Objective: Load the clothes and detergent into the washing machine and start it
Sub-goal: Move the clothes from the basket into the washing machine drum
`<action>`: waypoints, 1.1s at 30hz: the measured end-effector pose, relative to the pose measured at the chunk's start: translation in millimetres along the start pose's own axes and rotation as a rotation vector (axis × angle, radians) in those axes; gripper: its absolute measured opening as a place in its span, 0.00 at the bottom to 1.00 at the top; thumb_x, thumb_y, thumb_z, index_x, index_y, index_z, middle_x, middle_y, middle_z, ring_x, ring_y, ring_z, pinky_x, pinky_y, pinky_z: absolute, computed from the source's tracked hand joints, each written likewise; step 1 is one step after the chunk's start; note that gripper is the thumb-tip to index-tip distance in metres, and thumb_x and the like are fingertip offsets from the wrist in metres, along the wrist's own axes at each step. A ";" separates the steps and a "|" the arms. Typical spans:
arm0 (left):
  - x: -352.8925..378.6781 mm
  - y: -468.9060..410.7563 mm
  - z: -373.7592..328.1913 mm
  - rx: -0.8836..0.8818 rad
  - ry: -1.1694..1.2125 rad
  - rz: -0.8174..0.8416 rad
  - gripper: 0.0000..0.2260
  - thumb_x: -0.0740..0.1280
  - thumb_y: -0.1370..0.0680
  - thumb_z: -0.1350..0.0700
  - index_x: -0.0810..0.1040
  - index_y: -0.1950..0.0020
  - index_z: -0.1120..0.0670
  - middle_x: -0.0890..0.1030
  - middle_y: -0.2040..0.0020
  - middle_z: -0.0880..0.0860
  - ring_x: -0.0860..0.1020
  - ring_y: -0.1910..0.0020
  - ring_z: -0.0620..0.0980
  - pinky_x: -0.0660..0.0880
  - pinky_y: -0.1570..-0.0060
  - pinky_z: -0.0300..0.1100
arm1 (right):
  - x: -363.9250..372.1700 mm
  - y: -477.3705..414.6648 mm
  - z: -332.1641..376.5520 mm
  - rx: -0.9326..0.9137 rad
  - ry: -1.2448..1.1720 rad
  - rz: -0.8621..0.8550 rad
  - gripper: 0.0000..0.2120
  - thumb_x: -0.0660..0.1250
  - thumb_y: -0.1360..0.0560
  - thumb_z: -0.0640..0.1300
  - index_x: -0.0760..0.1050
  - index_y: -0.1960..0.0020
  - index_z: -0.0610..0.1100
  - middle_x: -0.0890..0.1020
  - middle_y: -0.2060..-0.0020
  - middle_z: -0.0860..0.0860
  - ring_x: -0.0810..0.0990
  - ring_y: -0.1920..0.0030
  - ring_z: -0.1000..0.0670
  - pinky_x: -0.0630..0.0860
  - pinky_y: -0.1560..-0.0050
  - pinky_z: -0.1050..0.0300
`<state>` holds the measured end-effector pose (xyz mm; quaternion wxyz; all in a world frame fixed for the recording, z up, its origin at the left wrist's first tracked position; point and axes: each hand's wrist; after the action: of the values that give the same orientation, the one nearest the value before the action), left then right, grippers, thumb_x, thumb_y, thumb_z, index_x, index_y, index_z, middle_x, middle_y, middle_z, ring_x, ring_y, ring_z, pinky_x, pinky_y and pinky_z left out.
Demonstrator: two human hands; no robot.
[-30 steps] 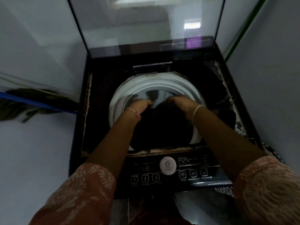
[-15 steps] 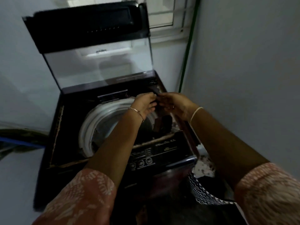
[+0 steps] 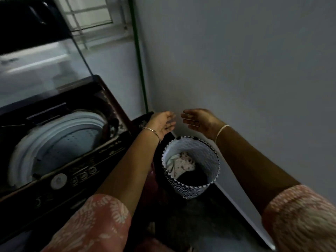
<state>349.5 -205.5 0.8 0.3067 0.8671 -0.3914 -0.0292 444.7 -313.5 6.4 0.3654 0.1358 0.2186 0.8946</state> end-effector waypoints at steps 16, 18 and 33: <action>11.2 -121.9 111.5 -0.360 -0.144 0.050 0.07 0.59 0.18 0.55 0.75 0.52 0.54 0.77 0.54 0.49 0.75 0.49 0.51 0.68 0.38 0.45 | -75.1 -65.3 -140.0 0.302 -0.107 -0.250 0.08 0.60 0.21 0.43 0.76 0.57 0.47 0.81 0.60 0.51 0.77 0.61 0.53 0.69 0.59 0.60; 3.6 -139.5 123.2 -0.390 -0.150 0.039 0.08 0.59 0.18 0.55 0.75 0.45 0.56 0.77 0.52 0.50 0.76 0.53 0.50 0.69 0.39 0.45 | -75.4 -79.2 -157.0 0.332 -0.121 -0.267 0.07 0.61 0.21 0.44 0.78 0.52 0.46 0.82 0.57 0.50 0.77 0.58 0.51 0.69 0.58 0.59; -5.9 -286.0 265.4 -0.564 -0.375 -0.055 0.12 0.55 0.17 0.60 0.74 0.57 0.54 0.76 0.58 0.52 0.71 0.64 0.48 0.66 0.63 0.38 | -91.8 -214.7 -316.6 0.570 -0.110 -0.279 0.18 0.59 0.20 0.42 0.70 0.32 0.36 0.76 0.35 0.41 0.76 0.41 0.43 0.70 0.45 0.53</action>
<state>457.3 -191.9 -373.9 0.4563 0.7378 -0.3941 -0.3035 508.8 -334.5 -381.2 0.4432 0.2497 0.4567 0.7298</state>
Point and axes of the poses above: each hand's wrist, its own y-axis away from the middle knuckle, its own x-axis out of the palm, z = x × y
